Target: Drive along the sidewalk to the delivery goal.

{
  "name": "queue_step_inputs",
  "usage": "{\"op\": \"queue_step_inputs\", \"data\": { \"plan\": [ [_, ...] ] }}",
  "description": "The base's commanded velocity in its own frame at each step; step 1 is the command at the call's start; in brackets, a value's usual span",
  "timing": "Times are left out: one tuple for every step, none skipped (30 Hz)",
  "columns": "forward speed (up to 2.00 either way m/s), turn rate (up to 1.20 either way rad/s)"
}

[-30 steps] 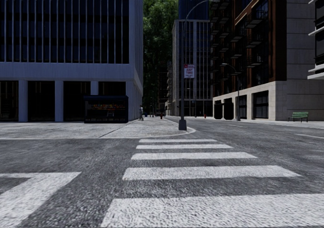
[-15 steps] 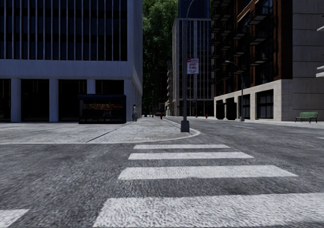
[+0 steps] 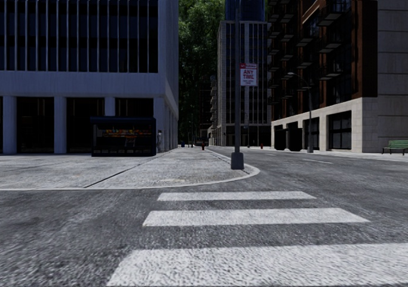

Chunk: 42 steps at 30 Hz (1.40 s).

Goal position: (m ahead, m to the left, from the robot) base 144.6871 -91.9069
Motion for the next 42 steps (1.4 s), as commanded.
{"op": "queue_step_inputs", "data": {
  "plan": [
    [2.00,0.00],
    [2.00,0.00],
    [2.00,0.00],
    [2.00,0.00],
    [2.00,0.00],
    [2.00,0.00],
    [2.00,0.00],
    [2.00,0.00],
    [2.00,0.00],
    [2.00,0.00],
    [2.00,0.00],
    [2.00,0.00],
    [2.00,0.00],
    [2.00,0.00],
    [2.00,0.00],
    [2.00,0.00],
    [2.00,0.00],
    [2.00,0.00],
    [2.00,0.00],
    [2.00,0.09],
    [2.00,0.14],
    [2.00,0.14],
    [2.00,0.18],
    [2.00,0.22],
    [2.00,0.25],
    [2.00,0.26],
    [2.00,0.27],
    [2.00,0.27],
    [2.00,0.27],
    [2.00,0.27],
    [2.00,0.27],
    [2.00,0.23],
    [2.00,0.38],
    [2.00,0.38],
    [2.00,0.46],
    [2.00,0.41],
    [2.00,0.00],
    [2.00,0.00],
    [2.00,0.00],
    [2.00,0.00],
    [2.00,0.00],
    [2.00,0.00]
  ]
}}
